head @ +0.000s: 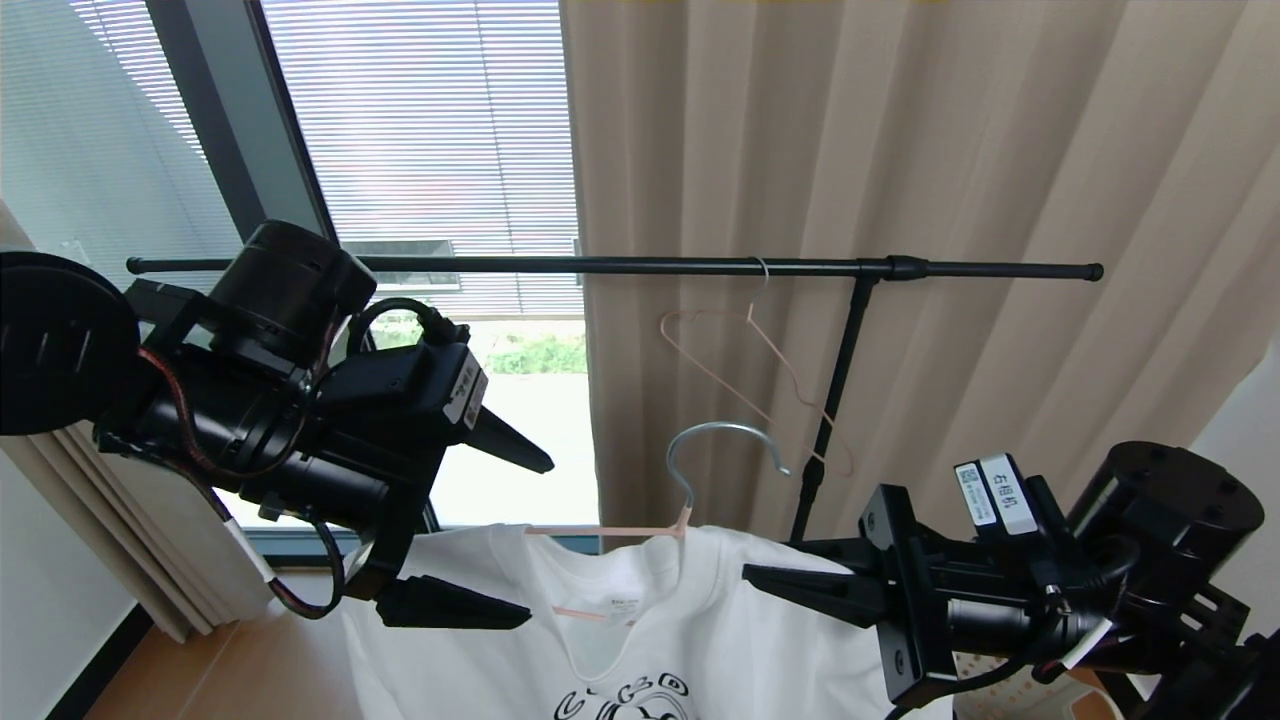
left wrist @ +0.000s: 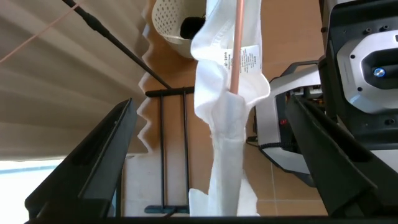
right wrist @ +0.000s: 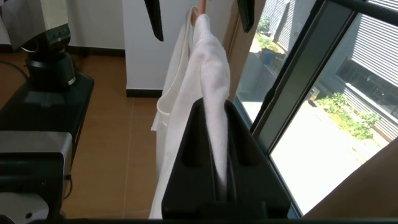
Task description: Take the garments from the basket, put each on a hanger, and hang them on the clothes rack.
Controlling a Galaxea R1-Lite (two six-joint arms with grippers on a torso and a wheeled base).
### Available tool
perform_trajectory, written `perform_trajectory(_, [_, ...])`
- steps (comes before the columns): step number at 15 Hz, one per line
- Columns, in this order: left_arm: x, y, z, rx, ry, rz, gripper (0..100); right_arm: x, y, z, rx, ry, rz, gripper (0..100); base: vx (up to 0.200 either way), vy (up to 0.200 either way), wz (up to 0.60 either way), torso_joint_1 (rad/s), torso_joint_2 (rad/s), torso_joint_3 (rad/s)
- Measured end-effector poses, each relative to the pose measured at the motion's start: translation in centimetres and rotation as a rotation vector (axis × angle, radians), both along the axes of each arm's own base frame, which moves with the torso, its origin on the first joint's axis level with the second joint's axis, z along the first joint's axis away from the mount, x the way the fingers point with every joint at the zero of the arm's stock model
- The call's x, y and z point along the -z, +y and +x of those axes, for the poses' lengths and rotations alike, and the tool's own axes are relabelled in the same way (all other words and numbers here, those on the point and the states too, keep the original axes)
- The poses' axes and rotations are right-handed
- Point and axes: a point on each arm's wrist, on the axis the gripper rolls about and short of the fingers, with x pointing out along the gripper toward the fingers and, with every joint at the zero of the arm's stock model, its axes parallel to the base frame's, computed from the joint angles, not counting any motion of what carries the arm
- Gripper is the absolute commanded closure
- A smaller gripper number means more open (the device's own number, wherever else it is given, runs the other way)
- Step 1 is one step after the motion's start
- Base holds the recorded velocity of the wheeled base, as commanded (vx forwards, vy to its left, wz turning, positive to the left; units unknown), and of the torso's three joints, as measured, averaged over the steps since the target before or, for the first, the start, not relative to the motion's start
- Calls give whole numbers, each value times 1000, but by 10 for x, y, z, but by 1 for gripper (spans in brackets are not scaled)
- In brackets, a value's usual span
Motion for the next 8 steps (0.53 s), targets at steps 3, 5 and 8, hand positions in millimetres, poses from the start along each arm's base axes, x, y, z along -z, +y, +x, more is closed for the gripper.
perform_trajectory(3, [4,-6,4,13,14,6,0,-1,1,-1,-7,-1,1,100,0,0,0,0,0,0])
perform_trajectory(5, [6,-9,5,21,21,9,0,-1,2,-2,-10,-4,2,100,0,0,0,0,0,0])
perform_trajectory(8, [10,-14,7,35,32,13,0,-2,2,-2,-11,-6,4,100,0,0,0,0,0,0])
